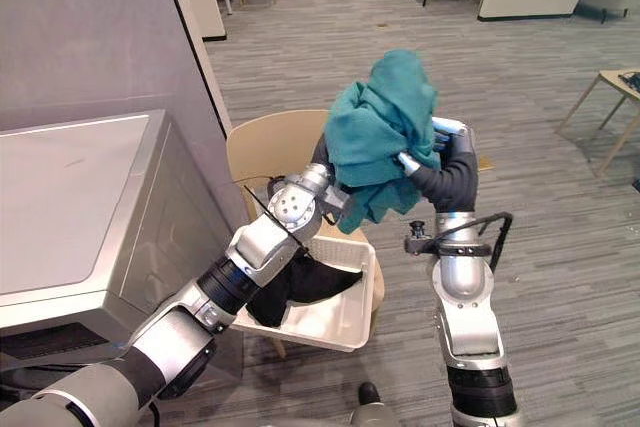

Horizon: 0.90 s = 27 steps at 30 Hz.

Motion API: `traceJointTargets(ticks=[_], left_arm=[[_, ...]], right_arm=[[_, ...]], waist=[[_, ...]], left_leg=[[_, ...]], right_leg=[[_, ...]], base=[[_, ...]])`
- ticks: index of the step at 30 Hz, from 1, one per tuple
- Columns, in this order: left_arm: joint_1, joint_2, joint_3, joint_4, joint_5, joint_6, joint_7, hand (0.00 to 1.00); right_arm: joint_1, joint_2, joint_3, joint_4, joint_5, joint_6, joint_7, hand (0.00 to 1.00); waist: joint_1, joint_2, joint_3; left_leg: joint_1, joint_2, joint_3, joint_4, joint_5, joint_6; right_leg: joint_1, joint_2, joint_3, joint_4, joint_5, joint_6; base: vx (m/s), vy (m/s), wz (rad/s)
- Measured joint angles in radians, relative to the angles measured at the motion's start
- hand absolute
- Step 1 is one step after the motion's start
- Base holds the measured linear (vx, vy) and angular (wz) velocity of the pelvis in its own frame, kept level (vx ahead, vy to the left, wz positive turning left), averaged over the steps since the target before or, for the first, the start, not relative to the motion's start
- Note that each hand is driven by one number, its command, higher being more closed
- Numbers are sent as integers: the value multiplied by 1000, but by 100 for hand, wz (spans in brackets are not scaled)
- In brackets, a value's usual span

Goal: Pick up the laundry basket with both hands and put the clothes into the washing machine.

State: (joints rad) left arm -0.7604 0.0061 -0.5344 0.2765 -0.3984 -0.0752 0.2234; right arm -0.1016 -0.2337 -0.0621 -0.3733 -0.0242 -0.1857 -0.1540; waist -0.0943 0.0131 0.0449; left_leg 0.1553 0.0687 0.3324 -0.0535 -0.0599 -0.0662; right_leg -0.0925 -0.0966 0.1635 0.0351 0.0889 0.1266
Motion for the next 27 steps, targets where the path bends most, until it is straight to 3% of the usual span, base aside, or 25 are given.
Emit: traceJointTargets(ticks=[8, 12, 16, 19, 22, 24, 27], left_arm=[[159, 1, 73, -132, 19, -7, -9, 100], [373, 36, 138, -229, 28, -9, -49, 100], [592, 52, 204, -323, 28, -10, -90, 100], [770, 55, 241, -356, 28, -10, -135, 100], [925, 50, 267, -355, 54, -9, -171, 100], [996, 43, 278, -342, 58, -9, -189, 100], [1067, 12, 328, -238, 78, -8, -207, 100]], right_arm=[[169, 64, -252, -58, 35, 21, -49, 0], [318, 141, -396, -79, 70, 18, -82, 0], [445, 229, -408, -29, 95, 20, -79, 0], [523, 292, -397, 117, 133, 43, -53, 0], [573, 334, -378, 281, 141, 72, -31, 0], [586, 345, -373, 385, 150, 82, -19, 0], [586, 345, -363, 588, 173, 90, -15, 0]], waist=[[-2, 13, 8], [-3, 14, 7], [-1, 15, 7], [3, 18, 5], [27, 21, 3], [29, 21, 3], [57, 23, 2]], left_leg=[[2, 1, 2, -5, -1, -2], [2, 5, 2, -4, -5, -5], [0, 15, 0, 0, -11, -8], [0, 18, -5, 2, -14, -8], [-1, 20, -13, 4, -16, -10], [-1, 20, -31, 8, -18, -8], [0, 17, -59, 38, -35, -2]], right_leg=[[0, 1, 0, 0, -3, 1], [0, 4, -1, 0, -6, -1], [0, 6, -6, 3, -13, -2], [1, 5, -21, 18, -27, 0], [5, 3, -30, 20, -33, -1], [22, -7, -57, 21, -41, 0], [38, -19, -84, 53, -68, 1]], base=[[0, 0, 0], [0, 0, 0], [0, 0, 2], [14, -7, 11], [33, -14, 12], [27, -7, 36], [9, -4, 33]])
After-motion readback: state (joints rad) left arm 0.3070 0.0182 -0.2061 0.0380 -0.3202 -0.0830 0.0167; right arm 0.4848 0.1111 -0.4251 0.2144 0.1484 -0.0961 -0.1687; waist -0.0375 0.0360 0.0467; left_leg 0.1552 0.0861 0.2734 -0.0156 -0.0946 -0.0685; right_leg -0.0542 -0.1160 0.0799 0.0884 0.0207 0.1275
